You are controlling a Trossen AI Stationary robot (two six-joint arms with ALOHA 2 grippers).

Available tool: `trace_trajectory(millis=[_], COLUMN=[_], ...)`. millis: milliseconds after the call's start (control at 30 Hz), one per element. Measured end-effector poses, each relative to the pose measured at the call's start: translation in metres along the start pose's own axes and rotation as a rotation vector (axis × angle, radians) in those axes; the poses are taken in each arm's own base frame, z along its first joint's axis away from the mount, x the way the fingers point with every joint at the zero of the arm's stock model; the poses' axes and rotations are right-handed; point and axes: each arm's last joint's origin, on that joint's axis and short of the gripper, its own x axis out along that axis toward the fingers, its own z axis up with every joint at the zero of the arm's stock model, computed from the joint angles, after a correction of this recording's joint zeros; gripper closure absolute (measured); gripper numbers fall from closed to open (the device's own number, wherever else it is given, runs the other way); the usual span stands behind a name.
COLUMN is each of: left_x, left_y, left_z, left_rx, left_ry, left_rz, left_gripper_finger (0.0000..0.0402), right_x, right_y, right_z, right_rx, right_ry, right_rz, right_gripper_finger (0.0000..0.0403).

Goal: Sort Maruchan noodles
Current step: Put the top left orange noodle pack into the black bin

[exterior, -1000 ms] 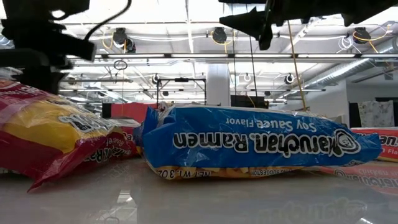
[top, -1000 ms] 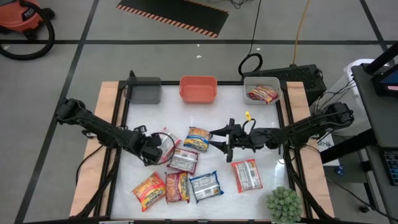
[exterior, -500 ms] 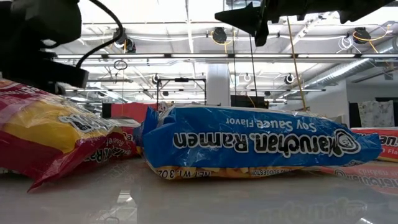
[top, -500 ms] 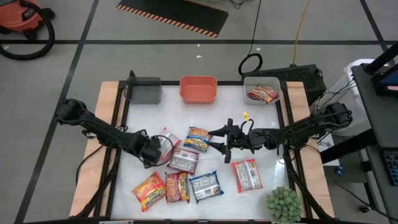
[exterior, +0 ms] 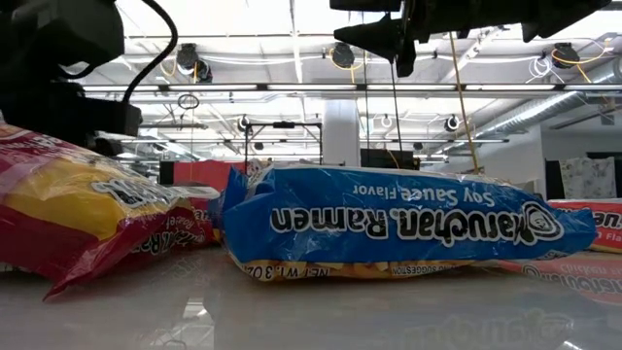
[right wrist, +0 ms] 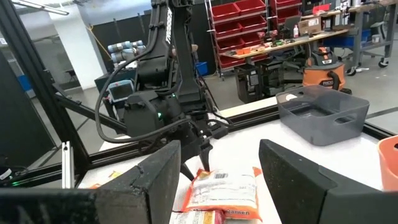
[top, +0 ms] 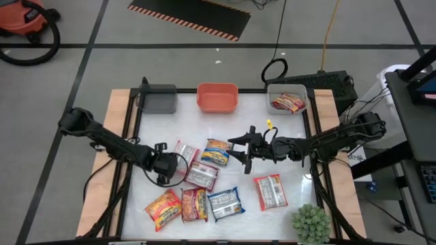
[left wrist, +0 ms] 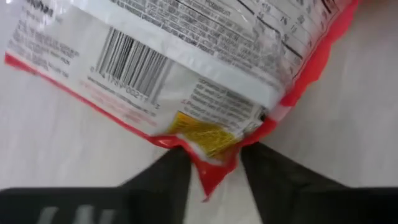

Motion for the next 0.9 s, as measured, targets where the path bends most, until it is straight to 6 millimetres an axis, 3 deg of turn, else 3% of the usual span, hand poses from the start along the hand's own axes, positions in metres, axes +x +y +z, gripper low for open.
trace_trajectory(millis=[133, 200, 533, 900], left_x=[0.002, 0.003, -0.005, -0.061], left_y=[0.005, 0.008, 0.021, 0.017], left_z=[0.003, 0.006, 0.015, 0.040], left_rx=[-0.009, -0.013, -0.025, -0.045], left_ry=[-0.015, -0.032, -0.137, -0.493], left_rz=[0.028, 0.043, 0.116, -0.011], left_gripper_finger=[0.0365, 0.0391, 0.0399, 0.0400], right_x=[0.000, 0.000, 0.000, 0.000], right_y=[0.000, 0.000, 0.000, 0.001], right_z=[0.001, 0.001, 0.000, -0.003], right_rx=[0.002, 0.003, -0.008, -0.001], right_ry=[-0.006, -0.007, 0.001, 0.024], right_rz=[0.002, 0.002, 0.000, -0.002], right_gripper_finger=[0.0193, 0.0193, 0.0193, 0.0193])
